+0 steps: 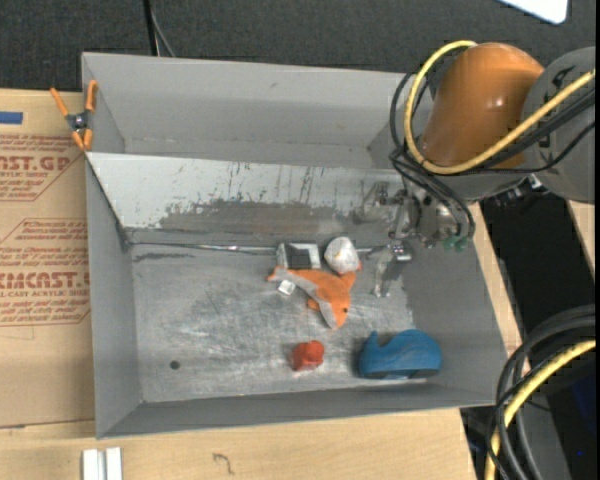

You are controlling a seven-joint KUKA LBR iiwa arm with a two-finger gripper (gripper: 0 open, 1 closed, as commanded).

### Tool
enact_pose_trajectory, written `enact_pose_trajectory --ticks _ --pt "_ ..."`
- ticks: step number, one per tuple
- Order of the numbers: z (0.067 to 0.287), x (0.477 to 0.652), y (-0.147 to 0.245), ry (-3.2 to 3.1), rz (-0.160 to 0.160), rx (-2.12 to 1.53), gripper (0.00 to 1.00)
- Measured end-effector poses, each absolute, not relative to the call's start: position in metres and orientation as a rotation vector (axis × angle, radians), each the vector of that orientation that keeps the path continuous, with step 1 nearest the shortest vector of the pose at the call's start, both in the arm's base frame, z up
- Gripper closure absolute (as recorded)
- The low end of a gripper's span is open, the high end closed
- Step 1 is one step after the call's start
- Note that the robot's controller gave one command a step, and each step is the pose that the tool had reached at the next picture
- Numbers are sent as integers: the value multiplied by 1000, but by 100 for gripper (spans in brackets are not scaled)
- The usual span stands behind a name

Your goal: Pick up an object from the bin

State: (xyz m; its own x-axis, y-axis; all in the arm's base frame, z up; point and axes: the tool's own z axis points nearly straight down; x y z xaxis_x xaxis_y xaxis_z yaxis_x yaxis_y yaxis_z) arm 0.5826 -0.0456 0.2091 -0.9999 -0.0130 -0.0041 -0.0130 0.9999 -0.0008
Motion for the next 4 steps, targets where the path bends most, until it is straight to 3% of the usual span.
enact_pose_trajectory --ticks 1,2,3,4 --pt "167 578 -30 3116 2 -404 0" --pt "151 558 -42 3071 0 -651 0" --pt "75 585 -37 3127 1 -268 100" --pt "75 585 -37 3127 1 -268 100"
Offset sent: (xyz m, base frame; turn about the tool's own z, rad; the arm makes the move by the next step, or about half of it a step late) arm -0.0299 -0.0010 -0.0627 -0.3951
